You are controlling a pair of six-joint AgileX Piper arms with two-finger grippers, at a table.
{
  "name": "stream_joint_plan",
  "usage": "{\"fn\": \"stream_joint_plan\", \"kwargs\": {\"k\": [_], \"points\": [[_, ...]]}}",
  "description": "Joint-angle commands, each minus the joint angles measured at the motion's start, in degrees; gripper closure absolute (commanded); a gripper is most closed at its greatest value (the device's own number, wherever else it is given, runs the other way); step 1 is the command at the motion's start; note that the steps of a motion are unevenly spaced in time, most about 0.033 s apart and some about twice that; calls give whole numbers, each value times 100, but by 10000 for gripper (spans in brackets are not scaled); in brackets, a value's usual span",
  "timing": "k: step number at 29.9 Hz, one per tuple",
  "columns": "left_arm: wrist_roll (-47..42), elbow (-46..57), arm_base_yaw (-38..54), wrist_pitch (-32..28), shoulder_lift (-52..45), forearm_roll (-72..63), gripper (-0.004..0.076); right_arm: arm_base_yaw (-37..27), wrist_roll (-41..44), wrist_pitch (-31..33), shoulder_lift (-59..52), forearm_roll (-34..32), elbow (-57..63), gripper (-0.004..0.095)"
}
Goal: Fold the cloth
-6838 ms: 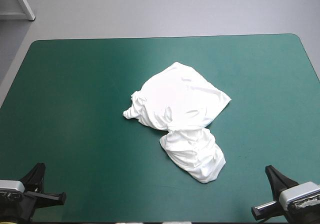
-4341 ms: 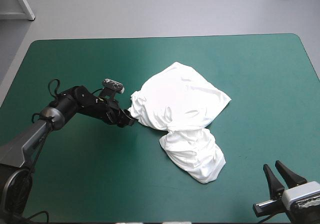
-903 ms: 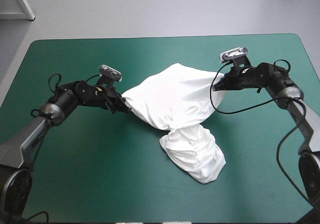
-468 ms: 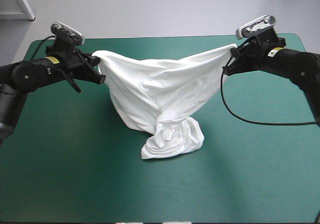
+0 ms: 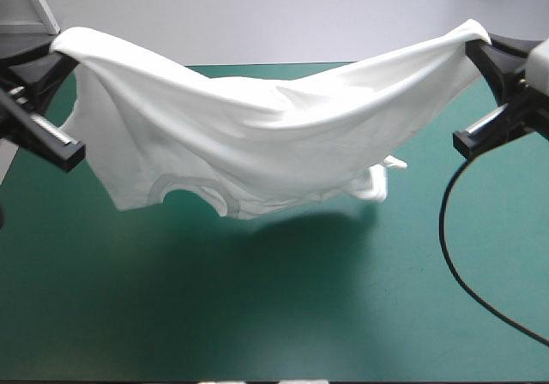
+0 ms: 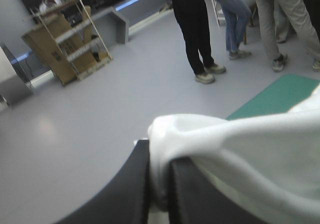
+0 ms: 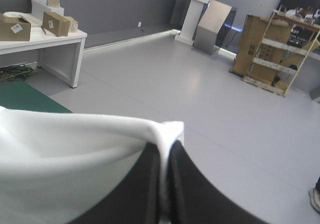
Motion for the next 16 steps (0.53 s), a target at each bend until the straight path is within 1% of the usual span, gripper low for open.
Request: {"fn": "stream_joint_plan", "kwargs": {"k": [1,4,8,12,16], "points": [[-138,-677,1,-305,-323,-105,705,-4,-42,-72,-300,46,-492,908],[-311,-1250,1,-171,-487,18,705,-4,-18,236,-484,88,-863,908],[-575,-1817,1,187,-513,243,705,-4,208,535,-608,88,-1329,908],[-665,-1739,1,298,-488,311,705,-4,219,650,-622,88,-1463,908],[-714,-1241,1,310,-405,284,705,-4,233,853,-507,-29,-1425,908]]}}
